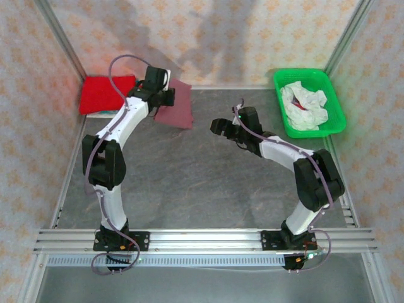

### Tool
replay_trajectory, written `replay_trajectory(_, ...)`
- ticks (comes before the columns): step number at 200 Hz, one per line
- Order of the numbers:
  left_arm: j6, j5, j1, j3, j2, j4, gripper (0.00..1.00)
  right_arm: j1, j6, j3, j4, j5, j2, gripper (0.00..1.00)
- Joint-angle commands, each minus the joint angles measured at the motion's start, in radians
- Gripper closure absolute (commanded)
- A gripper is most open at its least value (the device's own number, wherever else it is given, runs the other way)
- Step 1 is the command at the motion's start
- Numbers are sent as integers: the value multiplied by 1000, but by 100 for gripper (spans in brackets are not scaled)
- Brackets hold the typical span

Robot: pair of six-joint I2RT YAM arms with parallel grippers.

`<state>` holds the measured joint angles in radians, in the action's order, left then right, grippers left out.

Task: Fold and stack the t-shirts

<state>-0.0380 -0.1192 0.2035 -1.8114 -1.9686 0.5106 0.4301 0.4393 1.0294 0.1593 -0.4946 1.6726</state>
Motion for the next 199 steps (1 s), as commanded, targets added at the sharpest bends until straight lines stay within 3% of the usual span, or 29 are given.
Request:
replay_trajectory(1, 171, 30, -55, -95, -67, 72, 100, -5, -25, -13, 63, -27, -25, 21)
replay_trajectory(74, 390, -299, -281, -541, -284, 274, 100, -5, -58, -6, -28, -23, -59, 19)
replay_trajectory(116, 390, -442, -397, -876, -450, 360, 100, -5, -92, 26, -150, 27, -70, 19)
replay_trajectory(148, 296, -598, -472, -907, -463, 236, 100, -5, -100, 38, -229, 63, -68, 19)
replay_trajectory(199, 359, -589, -559, -940, -521, 182, 100, -5, -97, 76, -344, 100, -84, 19)
